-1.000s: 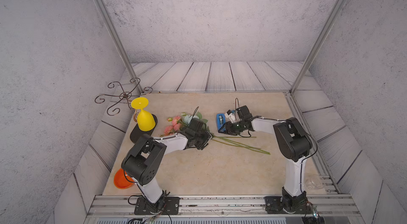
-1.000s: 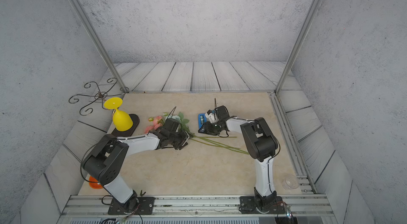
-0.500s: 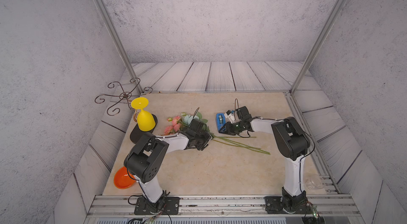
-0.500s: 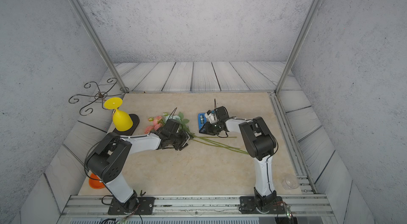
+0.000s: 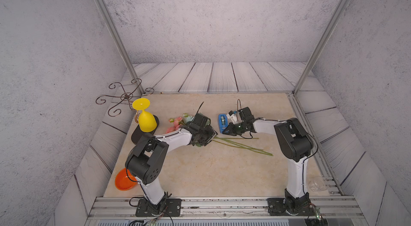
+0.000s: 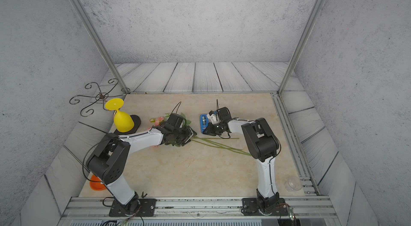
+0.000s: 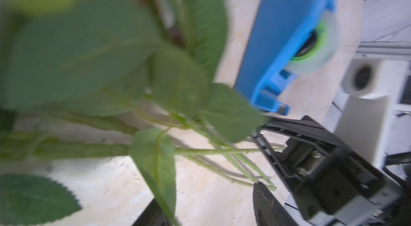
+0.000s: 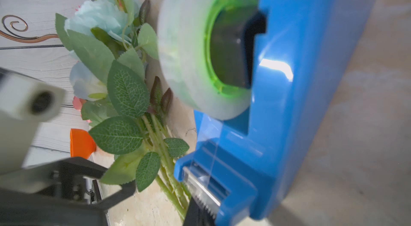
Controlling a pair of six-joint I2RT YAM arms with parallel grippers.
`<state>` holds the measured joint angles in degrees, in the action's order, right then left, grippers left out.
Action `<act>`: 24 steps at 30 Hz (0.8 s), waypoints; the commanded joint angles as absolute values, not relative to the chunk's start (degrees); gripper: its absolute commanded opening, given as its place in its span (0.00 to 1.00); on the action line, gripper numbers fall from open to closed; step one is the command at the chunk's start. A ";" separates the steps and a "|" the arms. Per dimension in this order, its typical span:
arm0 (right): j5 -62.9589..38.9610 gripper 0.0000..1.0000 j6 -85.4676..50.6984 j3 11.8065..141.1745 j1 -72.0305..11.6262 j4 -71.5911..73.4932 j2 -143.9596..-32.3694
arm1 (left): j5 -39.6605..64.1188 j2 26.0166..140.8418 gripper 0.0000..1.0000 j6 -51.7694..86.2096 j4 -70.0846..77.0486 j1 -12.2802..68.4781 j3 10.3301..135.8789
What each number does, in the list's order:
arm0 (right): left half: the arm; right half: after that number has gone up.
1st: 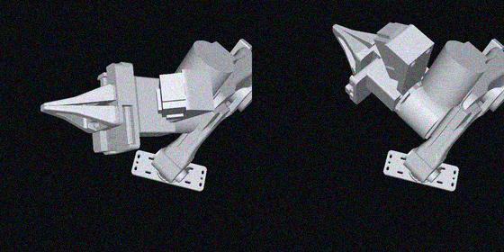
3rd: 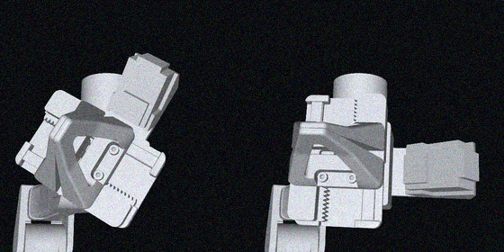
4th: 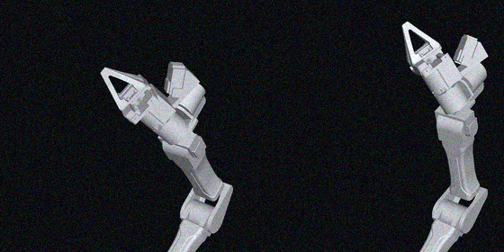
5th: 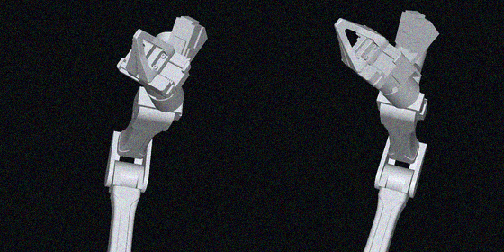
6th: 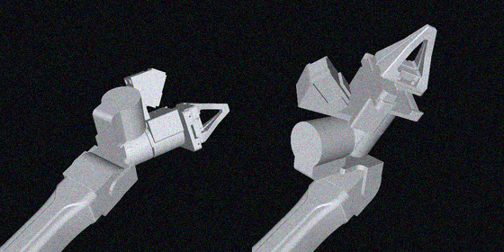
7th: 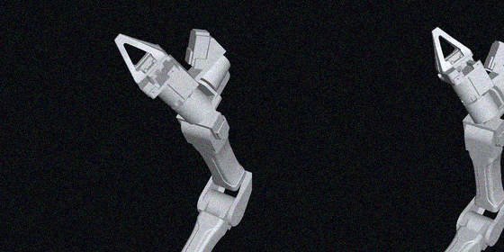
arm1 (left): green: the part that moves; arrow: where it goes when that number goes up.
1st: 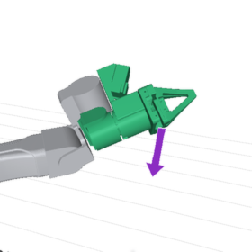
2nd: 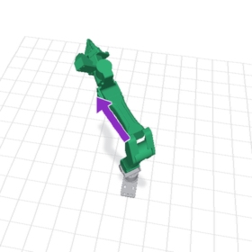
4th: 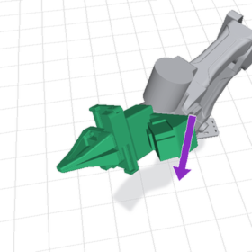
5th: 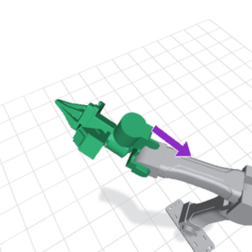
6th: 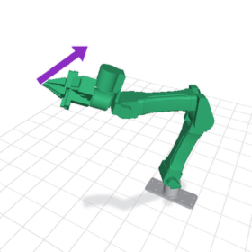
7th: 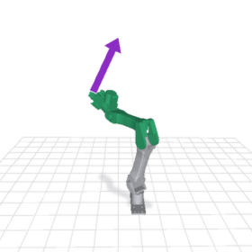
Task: Wrap bouquets with tape
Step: Pull the tape from the tape cutter.
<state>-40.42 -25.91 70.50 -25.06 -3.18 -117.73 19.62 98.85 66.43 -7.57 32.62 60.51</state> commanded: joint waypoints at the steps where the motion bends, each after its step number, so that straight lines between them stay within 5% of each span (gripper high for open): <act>1: -40.95 0.00 -24.69 70.66 -24.94 -6.27 -115.97 | 19.22 99.34 0.59 52.20 -18.86 32.13 71.37; 10: -42.05 0.00 -26.02 70.57 -24.97 -5.98 -115.25 | 19.27 113.01 0.59 24.44 -35.01 29.34 95.04; 24: -43.23 0.00 -26.38 73.33 -24.96 -7.88 -115.16 | 19.62 119.12 0.56 17.52 -27.89 28.21 92.36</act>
<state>-41.74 -26.41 71.68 -25.04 -5.80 -117.62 20.14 119.26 19.66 -29.47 28.25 92.49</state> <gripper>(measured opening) 0.044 0.557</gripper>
